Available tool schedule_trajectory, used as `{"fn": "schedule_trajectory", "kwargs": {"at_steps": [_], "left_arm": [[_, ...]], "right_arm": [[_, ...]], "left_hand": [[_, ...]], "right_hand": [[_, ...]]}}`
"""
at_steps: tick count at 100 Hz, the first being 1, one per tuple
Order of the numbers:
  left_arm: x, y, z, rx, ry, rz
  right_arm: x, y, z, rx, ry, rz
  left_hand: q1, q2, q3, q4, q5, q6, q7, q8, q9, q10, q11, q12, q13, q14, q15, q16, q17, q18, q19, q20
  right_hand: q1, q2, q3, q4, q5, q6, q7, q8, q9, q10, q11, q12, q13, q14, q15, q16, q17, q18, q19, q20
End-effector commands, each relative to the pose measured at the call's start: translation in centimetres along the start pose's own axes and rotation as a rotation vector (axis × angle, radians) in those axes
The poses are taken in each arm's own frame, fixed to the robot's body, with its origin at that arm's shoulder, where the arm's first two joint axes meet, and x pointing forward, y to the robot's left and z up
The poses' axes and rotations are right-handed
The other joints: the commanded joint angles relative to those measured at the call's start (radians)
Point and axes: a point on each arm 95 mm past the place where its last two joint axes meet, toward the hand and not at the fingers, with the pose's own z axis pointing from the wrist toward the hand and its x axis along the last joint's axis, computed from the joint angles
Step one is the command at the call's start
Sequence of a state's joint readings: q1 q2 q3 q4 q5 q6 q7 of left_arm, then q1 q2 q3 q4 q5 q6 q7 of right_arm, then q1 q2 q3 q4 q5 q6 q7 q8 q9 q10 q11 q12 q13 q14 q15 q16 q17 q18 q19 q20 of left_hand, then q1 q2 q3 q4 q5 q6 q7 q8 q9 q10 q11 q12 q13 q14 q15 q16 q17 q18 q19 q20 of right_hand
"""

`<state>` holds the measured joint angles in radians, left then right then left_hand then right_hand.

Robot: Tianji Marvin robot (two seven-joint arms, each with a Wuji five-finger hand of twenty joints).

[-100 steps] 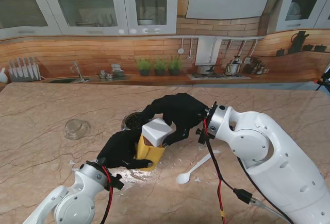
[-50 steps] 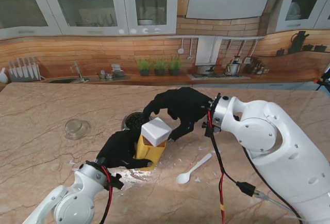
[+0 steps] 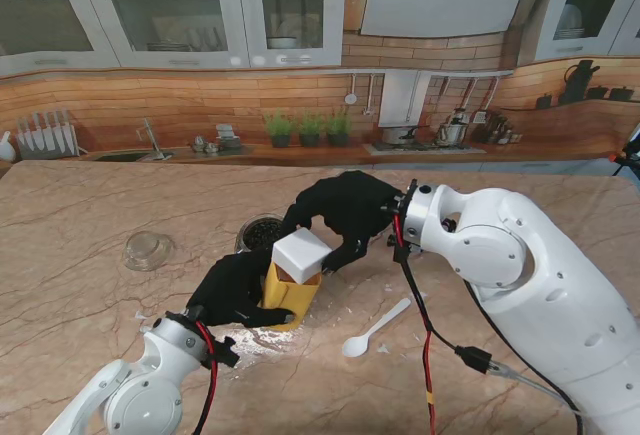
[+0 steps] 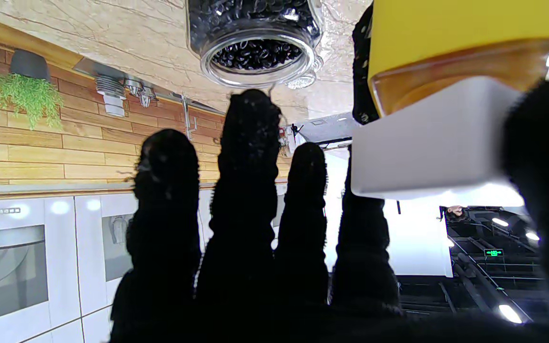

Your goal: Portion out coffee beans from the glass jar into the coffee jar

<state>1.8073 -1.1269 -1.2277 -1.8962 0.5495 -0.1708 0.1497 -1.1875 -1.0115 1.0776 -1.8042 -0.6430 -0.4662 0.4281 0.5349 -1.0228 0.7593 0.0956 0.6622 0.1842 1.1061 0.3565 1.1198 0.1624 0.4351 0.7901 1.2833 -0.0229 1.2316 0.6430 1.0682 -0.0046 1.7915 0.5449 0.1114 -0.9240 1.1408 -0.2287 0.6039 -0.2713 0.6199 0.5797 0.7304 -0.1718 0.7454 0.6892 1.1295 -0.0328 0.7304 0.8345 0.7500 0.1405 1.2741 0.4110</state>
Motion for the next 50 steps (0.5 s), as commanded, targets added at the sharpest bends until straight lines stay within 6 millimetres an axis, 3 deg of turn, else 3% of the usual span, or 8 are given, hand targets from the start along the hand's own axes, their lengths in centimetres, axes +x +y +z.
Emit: {"fn": "schedule_trajectory", "kwargs": {"at_steps": [1,16,26,36,50], "left_arm": [[0.2,0.1,-0.1,0.004,0.005,-0.011],[0.1,0.0,0.0,0.008,0.006,-0.011],[0.1,-0.1,0.0,0.011,0.005,-0.013],[0.2,-0.1,0.0,0.011,0.007,-0.013],[0.2,-0.2,0.1,0.012,0.011,-0.013]], "right_arm": [[0.0,-0.2,0.1,-0.004,0.004,0.000],[-0.2,-1.0,0.2,-0.030,-0.008,0.020],[-0.3,-1.5,0.2,-0.033,-0.012,0.033],[-0.2,-1.8,0.4,-0.029,-0.016,0.044],[0.0,-1.9,0.6,-0.015,-0.014,0.057]], "left_hand": [[0.167,0.154,0.429,0.213,0.093,-0.282,0.229,0.080,0.126,-0.125,0.138,0.039,-0.007,0.013,-0.016,0.000,0.014,-0.068,0.106,0.017],[0.167,0.155,0.429,0.213,0.091,-0.283,0.228,0.079,0.125,-0.126,0.138,0.039,-0.007,0.012,-0.016,-0.001,0.014,-0.068,0.106,0.017],[0.168,0.155,0.430,0.214,0.091,-0.283,0.228,0.080,0.123,-0.124,0.137,0.039,-0.008,0.011,-0.017,-0.001,0.014,-0.068,0.106,0.017],[0.169,0.154,0.429,0.214,0.092,-0.281,0.228,0.080,0.124,-0.124,0.138,0.039,-0.007,0.014,-0.017,-0.001,0.014,-0.068,0.106,0.017],[0.167,0.154,0.429,0.214,0.092,-0.282,0.228,0.079,0.125,-0.125,0.138,0.039,-0.008,0.012,-0.016,-0.001,0.014,-0.068,0.106,0.017]], "right_hand": [[0.065,0.036,-0.021,0.034,0.035,-0.046,0.032,0.021,0.040,-0.038,0.027,0.012,0.048,-0.030,0.015,0.006,0.013,-0.012,0.022,-0.001],[0.141,0.070,-0.039,0.046,0.103,-0.121,0.109,0.049,0.110,-0.074,0.046,0.015,0.081,-0.040,0.023,0.000,0.031,-0.016,0.035,-0.009],[0.105,0.079,-0.048,0.042,0.119,-0.120,0.124,0.053,0.121,-0.061,0.055,0.019,0.089,-0.034,0.031,0.001,0.034,-0.010,0.046,-0.010],[0.012,0.110,-0.063,0.034,0.139,-0.110,0.162,0.084,0.118,-0.040,0.071,0.031,0.083,-0.014,0.037,0.001,0.022,0.006,0.058,-0.012],[-0.221,0.154,-0.043,0.010,0.144,-0.081,0.176,0.137,0.118,-0.013,0.082,0.046,0.071,0.013,0.053,-0.001,0.010,0.028,0.083,-0.006]]}}
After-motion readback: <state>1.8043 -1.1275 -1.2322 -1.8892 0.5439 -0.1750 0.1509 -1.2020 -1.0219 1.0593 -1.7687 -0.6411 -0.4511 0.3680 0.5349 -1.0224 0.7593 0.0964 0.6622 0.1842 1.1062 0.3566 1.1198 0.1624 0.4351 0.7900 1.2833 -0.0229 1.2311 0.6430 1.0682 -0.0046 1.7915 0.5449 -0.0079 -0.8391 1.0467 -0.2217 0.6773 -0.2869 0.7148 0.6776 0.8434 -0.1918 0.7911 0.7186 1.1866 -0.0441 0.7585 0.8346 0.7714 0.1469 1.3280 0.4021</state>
